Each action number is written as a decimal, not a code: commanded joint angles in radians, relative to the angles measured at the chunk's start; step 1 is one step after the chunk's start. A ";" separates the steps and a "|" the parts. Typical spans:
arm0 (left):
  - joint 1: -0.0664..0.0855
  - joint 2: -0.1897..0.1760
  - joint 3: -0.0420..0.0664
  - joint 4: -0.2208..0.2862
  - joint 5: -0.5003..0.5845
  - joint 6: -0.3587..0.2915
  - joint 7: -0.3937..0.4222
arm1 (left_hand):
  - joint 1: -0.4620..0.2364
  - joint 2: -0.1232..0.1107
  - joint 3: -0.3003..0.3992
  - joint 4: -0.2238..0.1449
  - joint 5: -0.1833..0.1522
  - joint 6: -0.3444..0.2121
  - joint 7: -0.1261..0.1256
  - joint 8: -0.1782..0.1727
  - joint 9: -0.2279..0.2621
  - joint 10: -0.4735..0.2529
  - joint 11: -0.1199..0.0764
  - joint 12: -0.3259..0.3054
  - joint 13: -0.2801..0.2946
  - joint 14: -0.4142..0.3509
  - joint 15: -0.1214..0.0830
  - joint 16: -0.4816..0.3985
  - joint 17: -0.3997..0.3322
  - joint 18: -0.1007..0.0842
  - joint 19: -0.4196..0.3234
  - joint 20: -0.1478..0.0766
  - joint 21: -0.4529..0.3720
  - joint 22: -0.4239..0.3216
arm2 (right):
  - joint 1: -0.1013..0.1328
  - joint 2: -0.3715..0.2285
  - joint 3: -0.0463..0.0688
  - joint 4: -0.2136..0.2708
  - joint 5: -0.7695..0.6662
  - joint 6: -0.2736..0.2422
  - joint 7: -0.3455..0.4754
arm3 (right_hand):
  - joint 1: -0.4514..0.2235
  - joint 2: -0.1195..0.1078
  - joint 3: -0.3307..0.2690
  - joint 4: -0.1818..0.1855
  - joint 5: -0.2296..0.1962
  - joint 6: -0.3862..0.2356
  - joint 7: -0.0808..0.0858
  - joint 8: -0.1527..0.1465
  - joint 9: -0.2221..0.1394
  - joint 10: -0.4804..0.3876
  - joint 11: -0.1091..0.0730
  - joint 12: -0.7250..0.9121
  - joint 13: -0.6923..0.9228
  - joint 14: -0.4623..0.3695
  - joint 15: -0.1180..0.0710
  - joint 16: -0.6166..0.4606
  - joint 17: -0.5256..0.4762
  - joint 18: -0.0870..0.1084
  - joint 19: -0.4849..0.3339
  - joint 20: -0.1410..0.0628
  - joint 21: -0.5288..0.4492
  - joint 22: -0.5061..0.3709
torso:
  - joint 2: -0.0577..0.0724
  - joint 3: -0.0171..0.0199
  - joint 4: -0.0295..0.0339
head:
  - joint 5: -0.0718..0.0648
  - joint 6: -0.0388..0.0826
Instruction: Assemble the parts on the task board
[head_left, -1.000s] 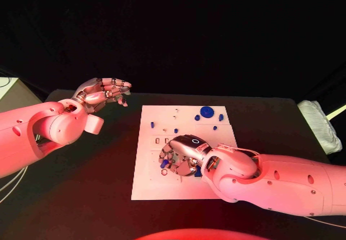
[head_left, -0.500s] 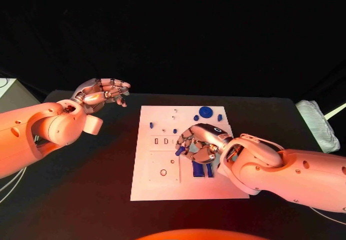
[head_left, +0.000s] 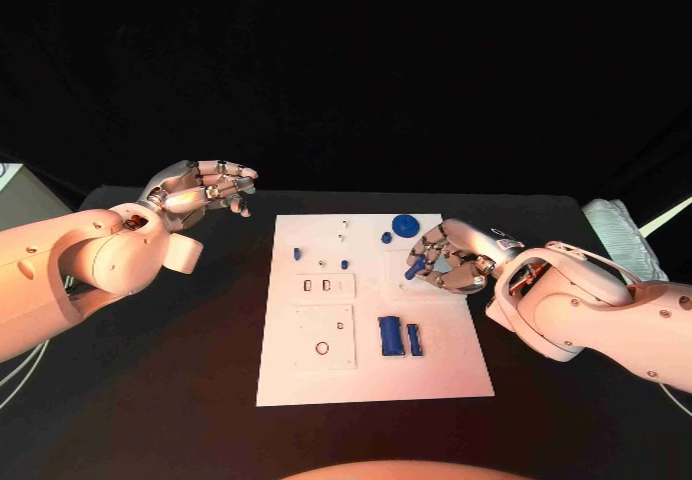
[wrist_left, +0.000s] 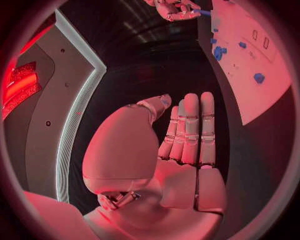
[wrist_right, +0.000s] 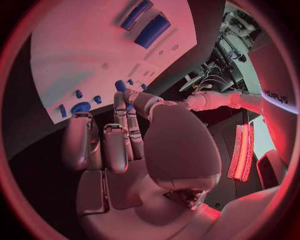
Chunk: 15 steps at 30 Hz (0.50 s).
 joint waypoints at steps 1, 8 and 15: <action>-0.001 0.003 0.001 0.001 0.004 0.013 0.006 | -0.008 0.001 0.000 -0.004 -0.004 -0.006 0.018 -0.002 -0.001 -0.006 0.002 0.001 -0.001 -0.001 0.009 0.006 -0.001 0.013 0.008 0.002 -0.004 -0.001 | 0.002 -0.009 0.000 -0.008 -0.005 0.022 -0.008 | -0.009 -0.001 0.007 -0.001 -0.002 0.008 0.000 0.020 0.031 0.000 -0.010 -0.005 0.002 0.044 -0.007 0.004 0.003 -0.015 0.029 -0.009 0.005 0.140 | 0.001 -0.0009 0.0007 | -0.004 -0.001; -0.001 0.005 0.000 0.000 0.004 0.013 0.007 | -0.008 0.001 0.000 -0.004 -0.004 -0.006 0.018 -0.002 -0.001 -0.006 0.002 0.001 -0.001 -0.001 0.009 0.006 -0.001 0.013 0.008 0.002 -0.004 -0.001 | 0.002 -0.004 -0.002 -0.021 -0.013 0.037 -0.012 | -0.010 -0.001 0.007 -0.001 -0.003 0.009 -0.001 0.021 0.033 0.001 -0.011 -0.005 0.002 0.044 -0.008 0.005 0.005 -0.016 0.030 -0.010 0.008 0.142 | 0.002 -0.0008 0.0032 | -0.005 -0.003; -0.002 0.005 0.000 0.000 0.003 0.013 0.007 | -0.008 0.001 0.000 -0.004 -0.004 -0.006 0.018 -0.002 -0.001 -0.006 0.002 0.001 -0.001 -0.001 0.009 0.006 -0.001 0.013 0.008 0.002 -0.004 -0.001 | -0.005 0.025 -0.005 -0.044 -0.039 0.035 -0.025 | -0.010 -0.001 0.008 -0.002 -0.004 0.009 -0.001 0.022 0.034 0.002 -0.011 -0.006 0.003 0.045 -0.008 0.006 0.008 -0.016 0.030 -0.010 0.011 0.143 | 0.001 -0.0010 0.0026 | -0.001 -0.004</action>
